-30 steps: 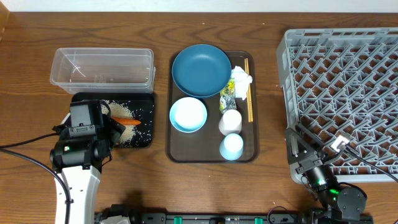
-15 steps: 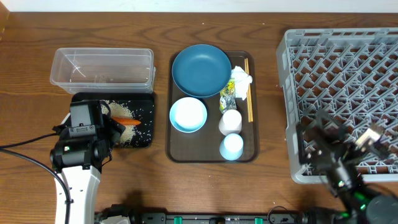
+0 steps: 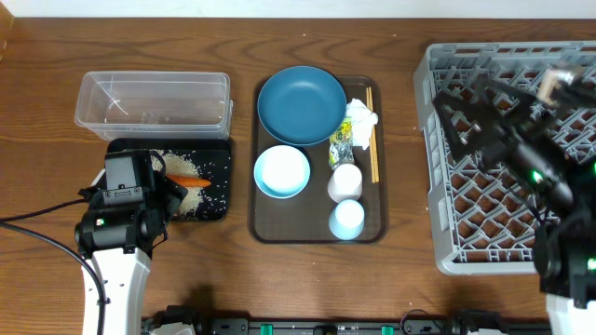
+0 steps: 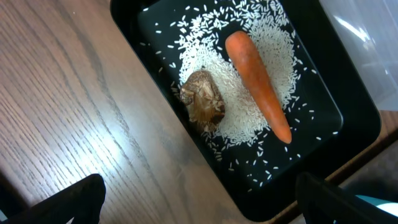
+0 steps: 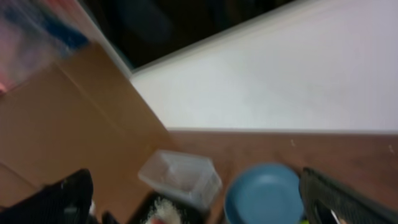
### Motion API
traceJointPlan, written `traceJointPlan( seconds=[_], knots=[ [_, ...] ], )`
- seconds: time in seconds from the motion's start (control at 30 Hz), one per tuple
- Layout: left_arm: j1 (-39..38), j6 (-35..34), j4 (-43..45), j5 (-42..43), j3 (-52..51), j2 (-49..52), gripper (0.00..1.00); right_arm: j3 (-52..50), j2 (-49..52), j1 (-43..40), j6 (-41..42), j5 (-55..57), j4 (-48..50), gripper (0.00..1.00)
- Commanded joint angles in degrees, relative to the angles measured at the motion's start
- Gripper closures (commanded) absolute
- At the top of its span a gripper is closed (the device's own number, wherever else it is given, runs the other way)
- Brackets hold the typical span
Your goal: Sort waste into correct bins and load items into the dishwasher rack
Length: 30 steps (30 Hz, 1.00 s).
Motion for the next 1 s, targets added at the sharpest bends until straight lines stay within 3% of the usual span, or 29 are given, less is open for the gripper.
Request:
traceJointPlan(
  seconds=[0.0, 0.17, 0.37, 0.6, 0.97],
  knots=[
    [0.31, 0.79, -0.17, -0.72, 0.72, -0.2, 0.02, 7.23, 3.41, 5.46, -11.78, 9.42, -6.49, 0.01],
    [0.31, 0.76, -0.17, -0.72, 0.72, -0.2, 0.02, 14.21, 9.79, 19.76, -19.47, 30.77, -17.84, 0.01],
    [0.31, 0.76, -0.17, -0.72, 0.72, -0.2, 0.02, 15.41, 17.44, 33.77, -20.06, 52.63, -22.49, 0.01],
    [0.31, 0.76, -0.17, -0.72, 0.72, -0.2, 0.02, 15.41, 26.97, 39.98, -20.04, 53.94, -24.04, 0.01],
    [0.31, 0.76, -0.17, -0.72, 0.72, -0.2, 0.02, 15.39, 35.08, 41.03, -15.76, 51.98, -31.04, 0.01]
  ],
)
